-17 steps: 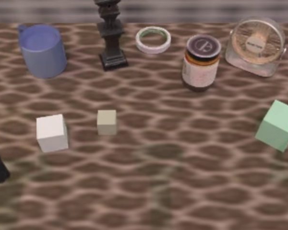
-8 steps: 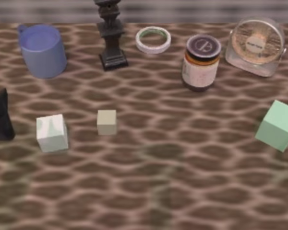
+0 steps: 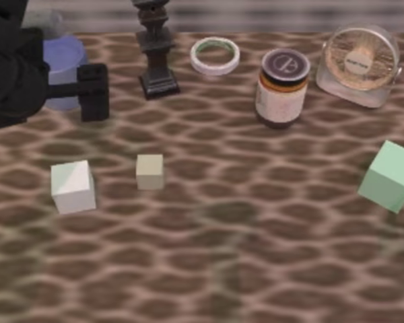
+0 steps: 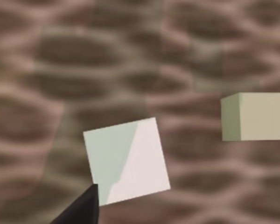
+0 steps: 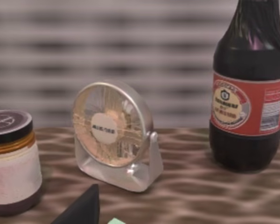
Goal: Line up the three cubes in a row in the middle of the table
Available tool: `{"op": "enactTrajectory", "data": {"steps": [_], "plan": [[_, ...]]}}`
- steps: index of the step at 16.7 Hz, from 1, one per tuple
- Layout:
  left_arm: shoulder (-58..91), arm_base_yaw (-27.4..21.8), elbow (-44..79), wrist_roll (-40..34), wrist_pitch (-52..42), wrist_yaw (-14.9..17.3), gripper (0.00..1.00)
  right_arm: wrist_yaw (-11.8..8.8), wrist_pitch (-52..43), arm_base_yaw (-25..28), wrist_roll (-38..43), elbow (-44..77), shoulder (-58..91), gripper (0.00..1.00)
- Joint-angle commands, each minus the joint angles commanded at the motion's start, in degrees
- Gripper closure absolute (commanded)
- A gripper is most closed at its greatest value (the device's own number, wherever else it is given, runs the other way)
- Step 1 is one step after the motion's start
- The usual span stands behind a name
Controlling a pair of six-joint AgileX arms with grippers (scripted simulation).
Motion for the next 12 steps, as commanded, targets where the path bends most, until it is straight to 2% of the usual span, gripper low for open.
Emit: {"op": "enactTrajectory", "data": {"steps": [7,12], "plan": [[33.10,-6.49,28.08,-6.68,-17.84,0.08,0.00,0.00,0.00,0.00,0.00,0.00,0.00,0.00],[44.68,-8.82,38.93,-9.05,-23.46,0.08,0.00,0.00,0.00,0.00,0.00,0.00,0.00,0.00]]}}
